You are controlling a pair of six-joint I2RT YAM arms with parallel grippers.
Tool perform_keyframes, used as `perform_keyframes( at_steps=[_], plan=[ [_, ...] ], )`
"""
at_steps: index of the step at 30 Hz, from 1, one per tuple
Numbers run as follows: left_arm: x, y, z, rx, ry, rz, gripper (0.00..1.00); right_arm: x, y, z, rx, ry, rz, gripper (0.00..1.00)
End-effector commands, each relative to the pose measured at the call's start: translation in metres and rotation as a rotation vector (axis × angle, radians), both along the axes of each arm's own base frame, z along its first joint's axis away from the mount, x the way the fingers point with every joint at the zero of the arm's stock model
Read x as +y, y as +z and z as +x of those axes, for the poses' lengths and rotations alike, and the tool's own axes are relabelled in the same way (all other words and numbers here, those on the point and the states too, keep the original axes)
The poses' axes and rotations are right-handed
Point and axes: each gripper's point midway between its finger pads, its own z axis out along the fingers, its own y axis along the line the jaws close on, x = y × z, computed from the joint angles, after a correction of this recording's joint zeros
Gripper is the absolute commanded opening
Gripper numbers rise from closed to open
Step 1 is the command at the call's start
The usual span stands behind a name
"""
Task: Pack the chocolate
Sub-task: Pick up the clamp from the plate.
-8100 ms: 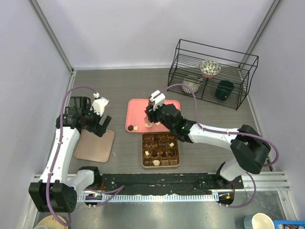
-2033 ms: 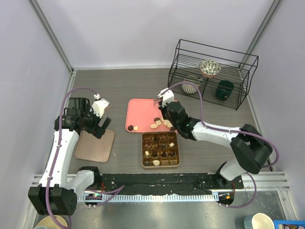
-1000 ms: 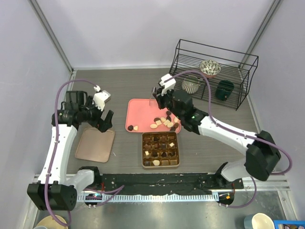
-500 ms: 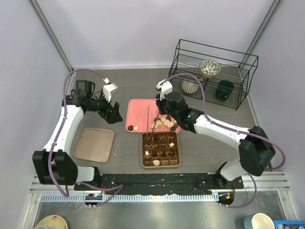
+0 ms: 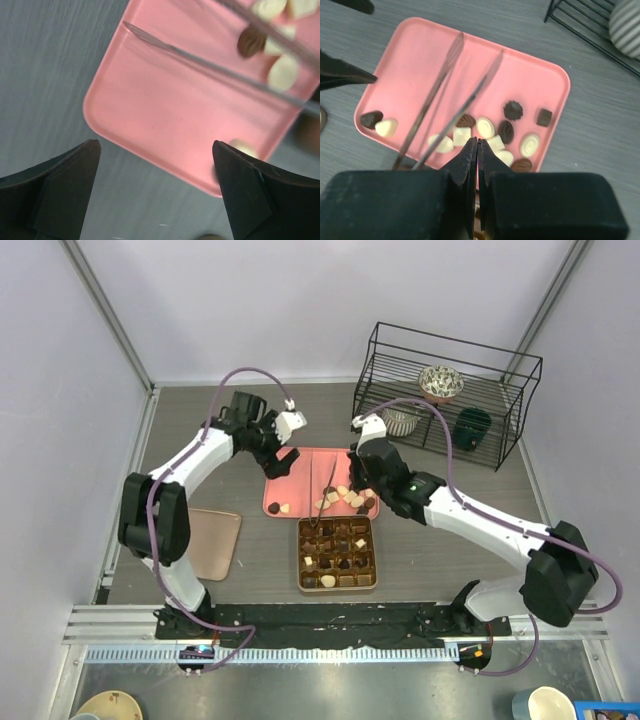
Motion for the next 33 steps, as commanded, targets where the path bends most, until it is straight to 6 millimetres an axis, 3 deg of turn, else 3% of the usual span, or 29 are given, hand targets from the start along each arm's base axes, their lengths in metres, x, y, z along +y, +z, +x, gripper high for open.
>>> perform_keyframes(
  at_steps=[1,4,6,7,9,14,21,25,29,33],
  plan=[
    [0.017,0.019,0.014,-0.522,-0.425,0.218,1.0,-0.026,0.024,-0.011,-0.052,-0.048,0.003,0.07],
    [0.025,0.012,0.007,-0.679,-0.702,0.371,1.0,-0.036,0.033,-0.016,-0.077,-0.05,0.006,0.08],
    [0.016,0.025,0.003,-0.753,-0.766,0.333,1.0,-0.039,0.045,-0.02,-0.103,-0.044,0.033,0.09],
    [0.012,0.018,-0.005,-0.834,-0.89,0.356,1.0,-0.039,0.048,-0.02,-0.108,-0.043,0.041,0.09],
    [0.003,0.025,-0.01,-0.973,-1.002,0.37,1.0,-0.042,0.055,-0.022,-0.123,-0.05,0.058,0.09],
    [-0.006,0.018,-0.01,-1.09,-1.261,0.44,1.0,-0.042,0.063,-0.028,-0.132,-0.034,0.094,0.09],
    [-0.026,-0.011,-0.021,-1.196,-1.562,0.433,1.0,-0.051,0.062,-0.04,-0.134,-0.029,0.131,0.09],
    [-0.044,-0.025,-0.026,-1.194,-1.61,0.384,1.0,-0.058,0.059,-0.045,-0.135,-0.038,0.146,0.08],
    [-0.069,-0.022,-0.027,-1.254,-1.637,0.345,1.0,-0.059,0.053,-0.051,-0.118,-0.032,0.169,0.07],
    [-0.079,-0.019,-0.019,-1.261,-1.656,0.364,1.0,-0.057,0.049,-0.055,-0.103,-0.021,0.191,0.06]
  ],
)
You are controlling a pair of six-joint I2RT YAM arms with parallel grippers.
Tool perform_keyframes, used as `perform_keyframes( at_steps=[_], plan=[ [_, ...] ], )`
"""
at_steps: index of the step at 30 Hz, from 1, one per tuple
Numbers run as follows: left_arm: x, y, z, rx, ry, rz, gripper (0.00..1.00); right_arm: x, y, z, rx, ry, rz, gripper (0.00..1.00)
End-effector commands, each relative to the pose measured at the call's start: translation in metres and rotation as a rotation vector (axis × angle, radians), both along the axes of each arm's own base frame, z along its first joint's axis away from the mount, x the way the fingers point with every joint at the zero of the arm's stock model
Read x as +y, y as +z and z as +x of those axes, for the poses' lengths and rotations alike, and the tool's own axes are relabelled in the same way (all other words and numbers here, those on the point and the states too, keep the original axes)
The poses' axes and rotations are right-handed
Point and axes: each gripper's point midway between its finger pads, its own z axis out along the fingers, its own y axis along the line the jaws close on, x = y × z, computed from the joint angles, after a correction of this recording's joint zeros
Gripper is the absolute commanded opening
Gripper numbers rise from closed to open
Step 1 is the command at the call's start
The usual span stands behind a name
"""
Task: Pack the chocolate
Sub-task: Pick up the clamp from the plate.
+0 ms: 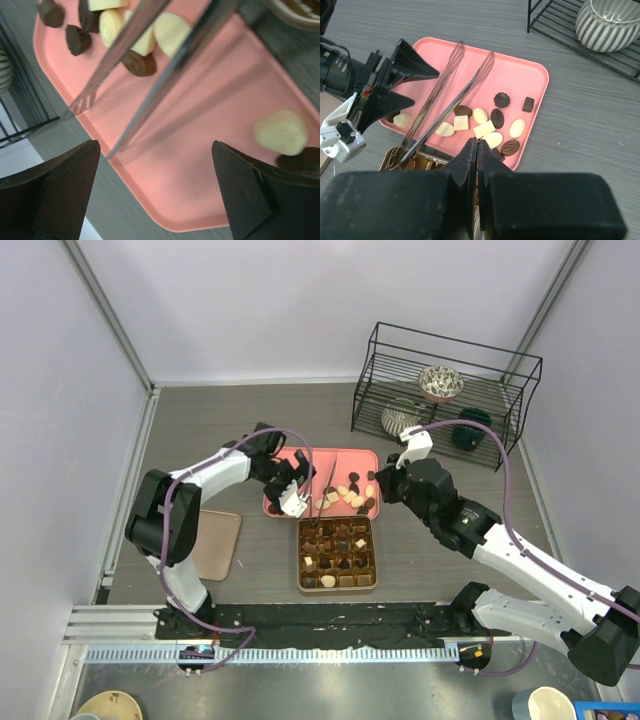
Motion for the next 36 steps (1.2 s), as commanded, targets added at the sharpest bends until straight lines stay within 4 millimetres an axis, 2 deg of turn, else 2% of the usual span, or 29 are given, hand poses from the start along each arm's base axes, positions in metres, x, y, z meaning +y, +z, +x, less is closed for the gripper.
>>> perform_keyframes(
  at_steps=[1,5,7,10,11,14,19,20,25,26,28,30,36],
  plan=[
    [-0.043,0.04,0.017,-0.467,-0.515,-0.008,1.0,0.004,0.006,-0.004,-0.006,0.014,0.061,0.06],
    [-0.05,0.039,0.024,-0.47,-0.525,0.009,1.0,0.004,0.001,-0.005,0.003,0.019,0.065,0.05],
    [-0.049,0.031,0.025,-0.457,-0.526,0.027,0.97,0.004,0.003,-0.005,0.0,0.019,0.067,0.05],
    [-0.05,0.022,0.026,-0.446,-0.53,0.052,0.86,0.001,0.008,-0.005,-0.013,0.008,0.072,0.05],
    [-0.05,0.02,0.026,-0.447,-0.532,0.064,0.78,0.001,0.011,-0.005,-0.019,0.007,0.077,0.05],
    [-0.047,0.012,0.028,-0.439,-0.531,0.099,0.66,-0.004,0.016,-0.005,-0.029,-0.013,0.076,0.05],
    [-0.049,0.007,0.028,-0.436,-0.537,0.114,0.56,-0.01,0.021,-0.007,-0.037,-0.024,0.081,0.05],
    [-0.049,0.005,0.028,-0.433,-0.538,0.121,0.51,-0.01,0.021,-0.008,-0.035,-0.023,0.082,0.05],
    [-0.053,0.003,0.026,-0.435,-0.55,0.129,0.39,-0.012,0.021,-0.012,-0.025,-0.024,0.093,0.05],
    [-0.052,0.001,0.026,-0.436,-0.55,0.136,0.32,-0.012,0.02,-0.013,-0.023,-0.023,0.094,0.05],
    [-0.053,0.001,0.027,-0.448,-0.549,0.143,0.24,-0.012,0.018,-0.015,-0.015,-0.02,0.092,0.05],
    [-0.052,0.0,0.026,-0.45,-0.547,0.147,0.01,-0.012,0.019,-0.015,-0.014,-0.016,0.096,0.05],
    [-0.042,0.016,0.027,-0.44,-0.449,0.165,0.0,-0.008,0.018,-0.014,-0.003,-0.009,0.096,0.05]
  ],
)
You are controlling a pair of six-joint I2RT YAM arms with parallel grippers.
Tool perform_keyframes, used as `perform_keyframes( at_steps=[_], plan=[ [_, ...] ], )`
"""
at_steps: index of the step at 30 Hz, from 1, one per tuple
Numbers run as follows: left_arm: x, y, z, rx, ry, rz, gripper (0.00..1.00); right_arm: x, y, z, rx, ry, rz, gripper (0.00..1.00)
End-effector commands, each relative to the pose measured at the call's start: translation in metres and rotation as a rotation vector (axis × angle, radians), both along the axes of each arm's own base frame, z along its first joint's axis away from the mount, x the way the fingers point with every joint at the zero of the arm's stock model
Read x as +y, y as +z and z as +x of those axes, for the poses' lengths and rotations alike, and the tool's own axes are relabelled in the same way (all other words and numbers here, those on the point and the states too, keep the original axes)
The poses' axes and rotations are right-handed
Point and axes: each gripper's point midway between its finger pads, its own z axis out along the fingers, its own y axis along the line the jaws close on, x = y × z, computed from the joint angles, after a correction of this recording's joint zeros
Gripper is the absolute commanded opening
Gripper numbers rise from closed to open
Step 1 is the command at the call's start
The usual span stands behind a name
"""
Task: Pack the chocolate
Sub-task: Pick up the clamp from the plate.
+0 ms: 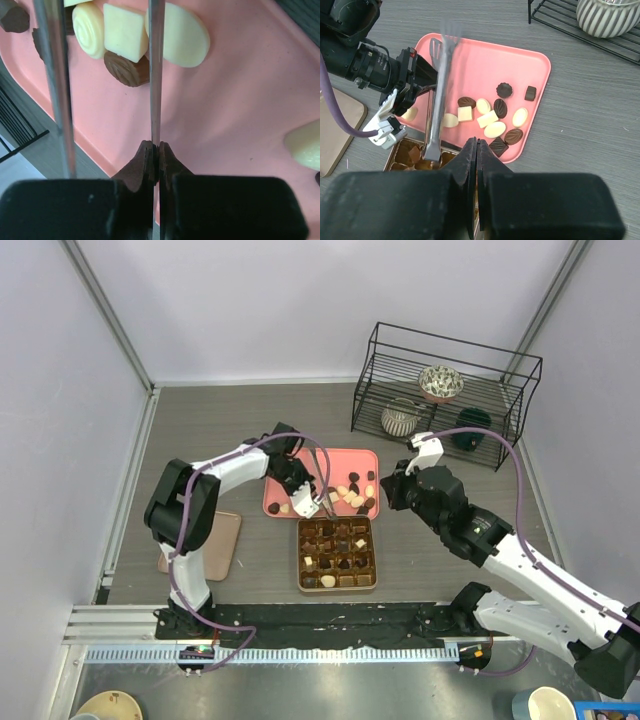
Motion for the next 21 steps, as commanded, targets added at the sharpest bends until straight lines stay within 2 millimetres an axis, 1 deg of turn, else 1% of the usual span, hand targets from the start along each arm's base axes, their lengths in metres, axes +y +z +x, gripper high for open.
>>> perform_keyframes(
  at_steps=[1,2,3,4,5,6,7,8,9,10,11,12,13,14,15,16,17,18,19,20,21],
  plan=[
    [-0.014,0.04,0.008,-0.348,-0.394,0.041,0.0,0.003,0.019,0.004,-0.029,-0.005,0.04,0.05],
    [-0.013,0.044,0.007,-0.343,-0.369,0.037,0.0,0.004,0.02,0.005,-0.03,-0.003,0.038,0.05],
    [-0.009,0.046,0.007,-0.311,-0.306,0.027,0.0,0.005,0.02,0.005,-0.03,0.0,0.034,0.05],
    [-0.008,0.06,0.005,-0.314,-0.268,0.005,0.0,0.006,0.02,0.006,-0.028,0.0,0.031,0.05],
    [-0.006,0.067,0.003,-0.294,-0.212,-0.014,0.0,0.006,0.025,0.008,-0.039,0.002,0.029,0.05],
    [-0.005,0.075,0.002,-0.228,-0.089,-0.05,0.0,0.006,0.028,0.009,-0.049,0.002,0.026,0.05],
    [-0.004,0.097,0.003,-0.212,0.016,-0.09,0.0,0.007,0.03,0.01,-0.054,0.008,0.021,0.05],
    [-0.004,0.111,0.004,-0.175,0.11,-0.118,0.0,0.007,0.038,0.012,-0.074,0.011,0.013,0.05],
    [0.003,0.114,-0.006,-0.018,0.298,-0.143,0.0,0.008,0.041,0.013,-0.082,0.014,0.009,0.05],
    [-0.001,0.148,0.003,-0.003,0.392,-0.201,0.0,0.008,0.048,0.016,-0.097,0.01,0.012,0.06],
    [0.001,0.16,0.002,0.058,0.471,-0.224,0.0,0.009,0.05,0.018,-0.103,0.011,0.006,0.07],
    [0.014,0.157,-0.016,0.199,0.569,-0.189,0.0,0.01,0.055,0.019,-0.116,0.019,0.001,0.1],
    [0.012,0.185,-0.019,0.279,0.659,-0.253,0.0,0.012,0.062,0.019,-0.125,0.031,0.011,0.12],
    [0.011,0.192,-0.036,0.391,0.686,-0.272,0.0,0.014,0.066,0.02,-0.133,0.04,0.018,0.16],
    [0.013,0.199,-0.045,0.457,0.727,-0.284,0.0,0.017,0.069,0.019,-0.139,0.055,0.021,0.19],
    [0.016,0.202,-0.064,0.576,0.812,-0.28,0.0,0.018,0.074,0.019,-0.15,0.066,0.031,0.26],
    [0.011,0.217,-0.079,0.664,0.813,-0.333,0.0,0.019,0.079,0.016,-0.162,0.085,0.043,0.3],
    [0.015,0.225,-0.085,0.733,0.844,-0.372,0.0,0.02,0.083,0.014,-0.171,0.1,0.053,0.34],
    [0.013,0.233,-0.095,0.814,0.855,-0.408,0.0,0.02,0.086,0.01,-0.18,0.123,0.054,0.44],
    [0.01,0.246,-0.115,0.959,0.865,-0.447,0.0,0.025,0.089,0.002,-0.184,0.178,0.072,0.5],
    [0.012,0.254,-0.12,1.044,0.88,-0.482,0.0,0.021,0.1,-0.008,-0.217,0.196,0.1,0.56]
  ],
)
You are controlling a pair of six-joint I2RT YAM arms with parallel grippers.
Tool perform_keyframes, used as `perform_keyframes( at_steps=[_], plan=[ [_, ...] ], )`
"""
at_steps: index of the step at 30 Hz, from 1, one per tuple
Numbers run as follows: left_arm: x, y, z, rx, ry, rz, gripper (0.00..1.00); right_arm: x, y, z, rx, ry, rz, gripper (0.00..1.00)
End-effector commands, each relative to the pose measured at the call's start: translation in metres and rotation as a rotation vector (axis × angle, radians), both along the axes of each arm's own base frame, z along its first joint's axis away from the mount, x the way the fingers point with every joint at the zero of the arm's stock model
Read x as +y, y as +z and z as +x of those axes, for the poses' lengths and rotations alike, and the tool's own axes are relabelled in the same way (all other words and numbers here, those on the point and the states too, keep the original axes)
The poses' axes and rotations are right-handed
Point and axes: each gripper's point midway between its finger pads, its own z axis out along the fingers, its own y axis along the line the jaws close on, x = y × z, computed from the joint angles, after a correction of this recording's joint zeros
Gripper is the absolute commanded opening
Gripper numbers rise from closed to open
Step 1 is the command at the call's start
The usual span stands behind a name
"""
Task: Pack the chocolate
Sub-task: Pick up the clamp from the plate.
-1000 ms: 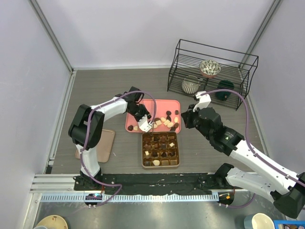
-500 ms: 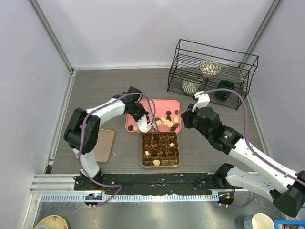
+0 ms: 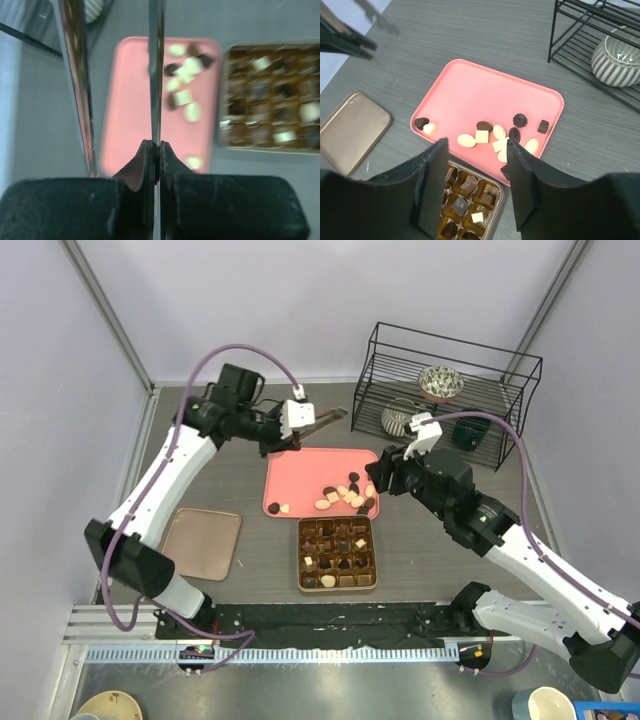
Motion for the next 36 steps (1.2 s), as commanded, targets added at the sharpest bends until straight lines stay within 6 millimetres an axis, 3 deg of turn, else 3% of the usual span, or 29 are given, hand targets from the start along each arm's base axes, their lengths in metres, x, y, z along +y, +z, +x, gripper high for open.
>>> perform_keyframes(
  at_steps=[1,2,3,5,6,8,9,15,18,19,21,22,25,30,36],
  plan=[
    [0.001,0.033,-0.087,0.603,0.112,-0.299,0.0,0.005,0.046,-0.028,-0.113,0.14,0.106,0.64],
    [-0.002,0.044,-0.092,0.679,0.131,-0.355,0.0,0.004,0.049,-0.035,-0.12,0.161,0.129,0.83],
    [-0.003,0.057,-0.108,0.741,0.081,-0.412,0.0,0.008,0.057,-0.052,-0.136,0.235,0.166,0.91],
    [-0.008,0.077,-0.119,0.843,0.061,-0.48,0.0,0.015,0.056,-0.067,-0.129,0.318,0.201,0.98],
    [-0.009,0.085,-0.132,0.908,0.01,-0.512,0.0,0.024,0.057,-0.079,-0.119,0.4,0.217,0.98],
    [-0.013,0.1,-0.136,0.945,-0.042,-0.558,0.0,0.032,0.062,-0.084,-0.112,0.448,0.232,0.99],
    [-0.013,0.099,-0.142,1.025,-0.024,-0.557,0.0,0.035,0.064,-0.085,-0.11,0.466,0.234,1.0],
    [-0.007,0.108,-0.168,1.112,-0.075,-0.549,0.02,0.071,0.09,-0.099,-0.099,0.704,0.276,1.0],
    [-0.003,0.108,-0.185,1.081,-0.116,-0.549,0.01,0.08,0.101,-0.087,-0.098,0.724,0.282,0.99],
    [-0.001,0.107,-0.188,1.063,-0.124,-0.552,0.01,0.077,0.118,-0.079,-0.142,0.708,0.304,0.99],
    [0.001,0.102,-0.197,1.062,-0.125,-0.549,0.01,0.081,0.128,-0.076,-0.13,0.735,0.358,0.99],
    [0.001,0.099,-0.199,1.065,-0.132,-0.546,0.01,0.082,0.146,-0.074,-0.181,0.75,0.39,1.0],
    [0.002,0.093,-0.204,1.057,-0.135,-0.544,0.0,0.09,0.157,-0.067,-0.176,0.787,0.437,0.99],
    [0.003,0.091,-0.208,1.047,-0.136,-0.545,0.0,0.105,0.147,-0.055,-0.106,0.843,0.427,0.99],
    [0.004,0.095,-0.21,1.025,-0.148,-0.55,0.0,0.108,0.118,-0.053,-0.038,0.844,0.398,0.74]
  ],
)
